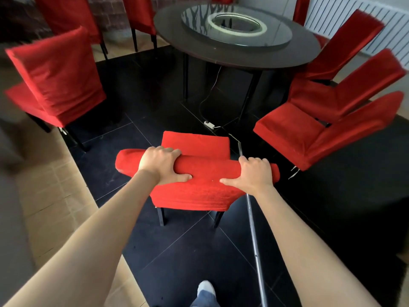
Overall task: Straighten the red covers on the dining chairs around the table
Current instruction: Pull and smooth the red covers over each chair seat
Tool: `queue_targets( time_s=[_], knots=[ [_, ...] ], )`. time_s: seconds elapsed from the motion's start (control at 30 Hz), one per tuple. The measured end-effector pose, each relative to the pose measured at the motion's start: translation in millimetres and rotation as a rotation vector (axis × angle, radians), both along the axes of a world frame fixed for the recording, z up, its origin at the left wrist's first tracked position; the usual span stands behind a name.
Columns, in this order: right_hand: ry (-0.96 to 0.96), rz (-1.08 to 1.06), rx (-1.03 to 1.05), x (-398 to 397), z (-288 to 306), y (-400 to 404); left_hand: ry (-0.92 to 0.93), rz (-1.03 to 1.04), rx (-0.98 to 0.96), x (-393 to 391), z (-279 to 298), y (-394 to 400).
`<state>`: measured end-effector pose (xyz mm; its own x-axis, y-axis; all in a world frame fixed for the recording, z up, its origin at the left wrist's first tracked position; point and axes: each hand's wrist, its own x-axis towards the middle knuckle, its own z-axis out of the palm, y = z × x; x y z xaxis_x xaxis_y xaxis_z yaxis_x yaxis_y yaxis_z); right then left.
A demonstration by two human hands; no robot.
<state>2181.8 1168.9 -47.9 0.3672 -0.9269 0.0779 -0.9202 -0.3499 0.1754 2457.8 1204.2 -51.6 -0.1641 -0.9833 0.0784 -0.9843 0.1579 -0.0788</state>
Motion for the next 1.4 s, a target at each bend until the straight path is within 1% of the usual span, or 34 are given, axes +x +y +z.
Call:
queue_targets(
  time_s=[0.3,0.63,0.97,1.4],
  knots=[
    [-0.03,-0.033,-0.06,14,-5,-6,-0.019,-0.063,-0.032,17,1,-16],
    [-0.033,-0.08,-0.091,34,-7,-50,-0.061,-0.087,-0.031,37,6,-73],
    [-0.033,-0.113,-0.101,40,-8,-127,-0.052,-0.094,-0.007,41,5,-157],
    [-0.102,-0.132,-0.139,40,-2,-244,-0.062,-0.091,0.035,38,5,-286]
  ],
)
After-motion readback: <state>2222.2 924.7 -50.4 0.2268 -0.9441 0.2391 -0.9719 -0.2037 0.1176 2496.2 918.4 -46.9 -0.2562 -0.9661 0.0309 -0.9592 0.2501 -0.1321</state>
